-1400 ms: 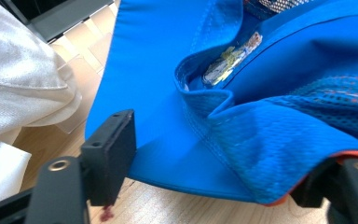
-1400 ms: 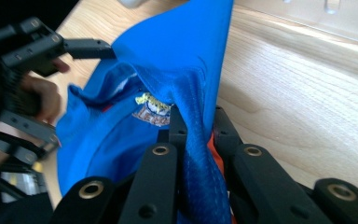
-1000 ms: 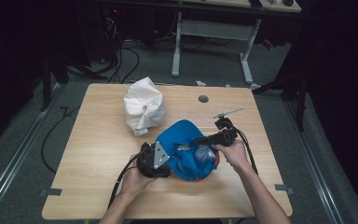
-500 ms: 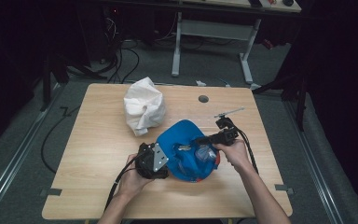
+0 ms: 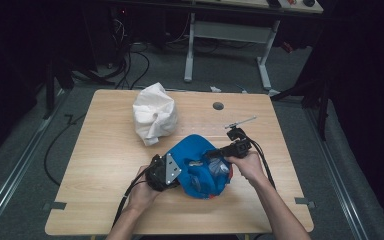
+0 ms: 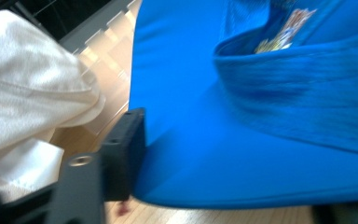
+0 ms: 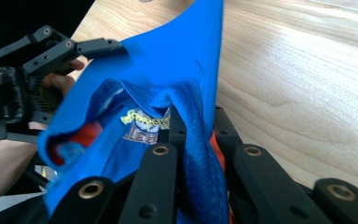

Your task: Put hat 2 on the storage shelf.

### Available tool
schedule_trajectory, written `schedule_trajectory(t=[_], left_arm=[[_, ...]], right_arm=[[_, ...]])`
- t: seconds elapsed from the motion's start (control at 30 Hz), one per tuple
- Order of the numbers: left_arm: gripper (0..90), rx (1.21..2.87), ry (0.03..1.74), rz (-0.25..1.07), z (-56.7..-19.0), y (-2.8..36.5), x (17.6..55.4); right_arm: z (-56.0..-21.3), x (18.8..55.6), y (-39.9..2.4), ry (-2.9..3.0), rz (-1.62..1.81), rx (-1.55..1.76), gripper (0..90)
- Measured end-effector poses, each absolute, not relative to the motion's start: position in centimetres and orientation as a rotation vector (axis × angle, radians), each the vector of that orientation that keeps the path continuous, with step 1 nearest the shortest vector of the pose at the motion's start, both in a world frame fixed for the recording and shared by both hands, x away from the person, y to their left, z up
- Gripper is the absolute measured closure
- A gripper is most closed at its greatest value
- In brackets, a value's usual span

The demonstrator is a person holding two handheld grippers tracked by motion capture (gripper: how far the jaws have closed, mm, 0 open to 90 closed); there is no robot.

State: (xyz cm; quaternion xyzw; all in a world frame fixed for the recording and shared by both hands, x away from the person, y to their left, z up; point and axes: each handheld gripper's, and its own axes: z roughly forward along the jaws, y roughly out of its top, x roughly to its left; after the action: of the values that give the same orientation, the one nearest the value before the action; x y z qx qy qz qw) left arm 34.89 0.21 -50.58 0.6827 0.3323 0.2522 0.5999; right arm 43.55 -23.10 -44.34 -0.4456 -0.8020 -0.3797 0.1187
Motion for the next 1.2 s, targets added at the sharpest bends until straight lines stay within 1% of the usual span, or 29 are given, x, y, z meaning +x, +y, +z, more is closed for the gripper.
schedule_trajectory(t=[0.07,0.17,0.27,0.33,0.47,0.5,0.67,0.77,0.83,1.0,1.2], left_arm=[[48.3,1.591,0.760,0.575,-50.4,0.3,34.8],[62.4,1.590,0.726,0.549,-49.8,0.2,34.4],[71.8,1.616,0.700,0.510,-49.4,-0.1,34.1],[76.1,1.634,0.693,0.473,-49.2,-0.1,33.9],[83.7,1.669,0.671,0.400,-48.7,-0.3,33.4],[85.3,1.678,0.663,0.390,-48.6,-0.4,33.2],[86.9,1.688,0.673,0.359,-48.1,-0.3,33.2],[86.9,1.682,0.691,0.350,-47.8,0.0,33.3],[86.9,1.673,0.709,0.344,-47.7,0.2,33.5],[86.8,1.618,0.754,0.321,-47.1,0.8,34.0],[86.8,1.546,0.823,0.296,-46.2,1.5,35.1]], right_arm=[[-44.3,43.5,-23.1,-2.352,-1.126,-1.297,82.4],[-44.1,43.4,-23.1,-2.360,-1.142,-1.290,81.0],[-44.0,43.3,-23.0,-2.360,-1.162,-1.282,78.0],[-44.0,43.3,-23.1,-2.362,-1.181,-1.276,76.3],[-43.9,43.4,-23.5,-2.343,-1.205,-1.302,69.4],[-43.8,43.4,-23.6,-2.336,-1.216,-1.315,65.9],[-43.4,43.6,-24.4,-2.268,-1.322,-1.377,49.5],[-42.9,43.5,-25.3,-2.223,-1.406,-1.424,44.6],[-42.4,43.3,-26.1,-2.200,-1.466,-1.457,43.3],[-42.0,42.6,-27.9,-2.215,-1.569,-1.531,44.5],[-43.5,41.6,-29.1,-2.367,-1.498,-1.649,45.7]])
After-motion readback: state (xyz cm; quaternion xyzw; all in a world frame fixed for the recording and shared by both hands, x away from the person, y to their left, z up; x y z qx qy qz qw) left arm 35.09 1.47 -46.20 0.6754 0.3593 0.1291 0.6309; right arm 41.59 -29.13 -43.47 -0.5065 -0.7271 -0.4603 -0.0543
